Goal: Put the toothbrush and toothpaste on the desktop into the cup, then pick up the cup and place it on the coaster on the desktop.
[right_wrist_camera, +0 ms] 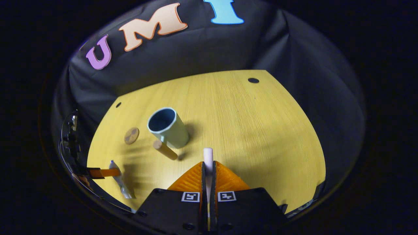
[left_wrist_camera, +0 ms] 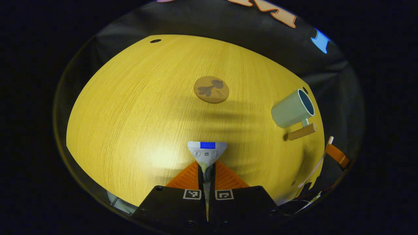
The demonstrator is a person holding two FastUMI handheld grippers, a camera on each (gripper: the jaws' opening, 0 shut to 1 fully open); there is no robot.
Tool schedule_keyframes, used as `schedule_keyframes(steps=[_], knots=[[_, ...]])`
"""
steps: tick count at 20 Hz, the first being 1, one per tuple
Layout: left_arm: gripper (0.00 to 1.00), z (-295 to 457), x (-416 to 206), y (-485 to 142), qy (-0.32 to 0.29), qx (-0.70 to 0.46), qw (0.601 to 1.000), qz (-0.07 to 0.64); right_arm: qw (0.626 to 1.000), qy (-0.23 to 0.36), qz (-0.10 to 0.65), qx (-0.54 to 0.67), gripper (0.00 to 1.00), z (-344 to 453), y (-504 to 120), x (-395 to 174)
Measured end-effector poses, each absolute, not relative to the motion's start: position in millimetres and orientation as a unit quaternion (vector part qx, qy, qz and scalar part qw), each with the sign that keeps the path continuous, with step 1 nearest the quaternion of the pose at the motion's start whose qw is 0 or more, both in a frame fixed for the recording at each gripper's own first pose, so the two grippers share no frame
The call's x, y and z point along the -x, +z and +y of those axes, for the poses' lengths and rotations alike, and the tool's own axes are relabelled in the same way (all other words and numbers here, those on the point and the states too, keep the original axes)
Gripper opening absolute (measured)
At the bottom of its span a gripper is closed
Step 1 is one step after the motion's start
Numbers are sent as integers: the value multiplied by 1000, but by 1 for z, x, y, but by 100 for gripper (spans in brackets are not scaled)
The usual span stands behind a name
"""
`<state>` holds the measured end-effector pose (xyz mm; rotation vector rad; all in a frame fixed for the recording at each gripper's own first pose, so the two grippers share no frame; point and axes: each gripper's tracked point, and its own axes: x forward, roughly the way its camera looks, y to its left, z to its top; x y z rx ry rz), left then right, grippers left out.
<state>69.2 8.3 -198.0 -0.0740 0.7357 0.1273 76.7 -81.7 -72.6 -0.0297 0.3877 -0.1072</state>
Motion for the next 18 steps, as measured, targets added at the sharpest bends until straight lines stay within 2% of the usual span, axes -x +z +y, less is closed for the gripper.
schedule_keyframes(steps=[5, 11, 18], knots=[[1, -3, -64, -180, 44, 38, 941, 333, 996, 15, 86, 34, 5, -35, 0, -103], [1, -22, -62, -149, 29, 52, 957, 285, 994, 103, 28, 16, 5, 11, 53, -127], [1, -33, -64, -114, 34, 55, 973, 222, 989, 145, -27, 6, 5, 35, 83, -170]])
